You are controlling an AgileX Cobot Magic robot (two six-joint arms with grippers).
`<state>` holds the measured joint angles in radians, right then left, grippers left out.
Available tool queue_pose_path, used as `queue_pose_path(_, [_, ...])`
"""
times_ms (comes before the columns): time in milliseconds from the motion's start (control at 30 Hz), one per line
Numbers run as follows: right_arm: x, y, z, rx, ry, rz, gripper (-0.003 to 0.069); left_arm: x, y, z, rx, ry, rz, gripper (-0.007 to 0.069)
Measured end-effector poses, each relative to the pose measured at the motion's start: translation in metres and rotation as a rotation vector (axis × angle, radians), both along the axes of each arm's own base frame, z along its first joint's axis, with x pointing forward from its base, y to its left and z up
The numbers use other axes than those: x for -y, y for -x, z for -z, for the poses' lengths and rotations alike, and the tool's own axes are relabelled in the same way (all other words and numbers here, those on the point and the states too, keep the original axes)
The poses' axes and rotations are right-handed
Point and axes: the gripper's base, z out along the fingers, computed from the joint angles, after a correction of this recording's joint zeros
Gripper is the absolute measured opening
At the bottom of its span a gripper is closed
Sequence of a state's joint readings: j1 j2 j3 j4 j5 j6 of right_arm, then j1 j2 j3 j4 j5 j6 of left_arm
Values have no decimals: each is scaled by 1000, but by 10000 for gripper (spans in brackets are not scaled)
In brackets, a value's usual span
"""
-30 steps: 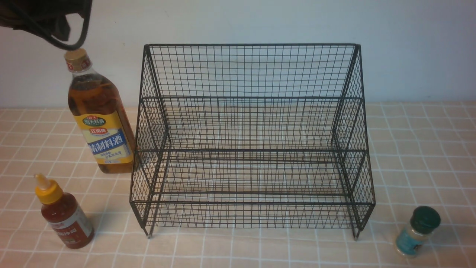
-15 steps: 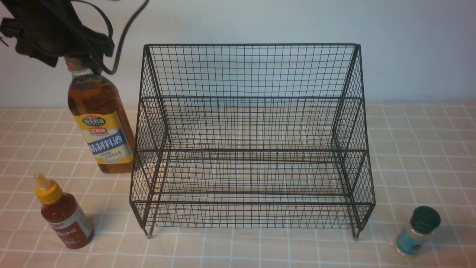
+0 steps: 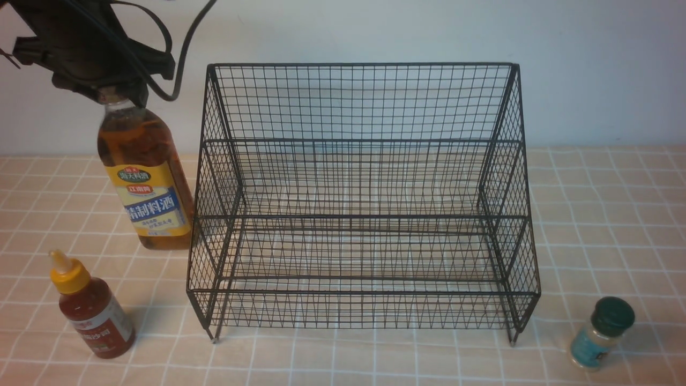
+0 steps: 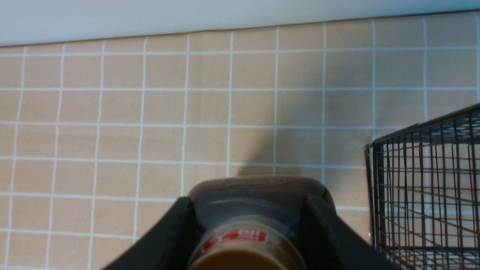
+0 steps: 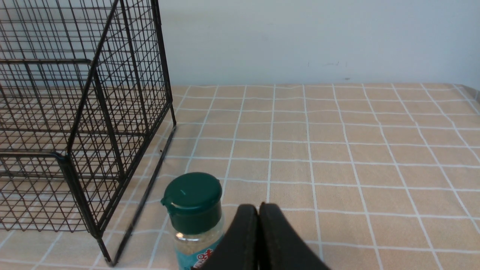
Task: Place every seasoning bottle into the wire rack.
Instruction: Use the left arm to grab the condiment bottle farthest to it, then use the left arm to put the condiment bottle back on the shelf
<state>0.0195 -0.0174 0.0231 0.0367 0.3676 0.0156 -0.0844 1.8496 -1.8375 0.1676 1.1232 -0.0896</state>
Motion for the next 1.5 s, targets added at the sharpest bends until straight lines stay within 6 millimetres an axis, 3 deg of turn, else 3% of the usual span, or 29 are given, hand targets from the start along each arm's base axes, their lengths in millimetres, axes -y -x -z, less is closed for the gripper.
queue_pose_path(233, [0,0,0,0,0,0,-11,-8,22,-24,-52,-67,-30,315])
queue_pose_path(500, [0,0,0,0,0,0,-11,-17,76,-119,219,-79,-68,315])
queue_pose_path(733, [0,0,0,0,0,0,-11,-14,110,-160,358,18,-64,314])
queue_pose_path(1100, [0,0,0,0,0,0,-11,-2,136,-184,432,208,-28,314])
queue_pose_path(1367, [0,0,0,0,0,0,-11,28,137,-183,409,314,62,314])
queue_pose_path(1500, [0,0,0,0,0,0,-11,46,126,-175,386,330,93,314])
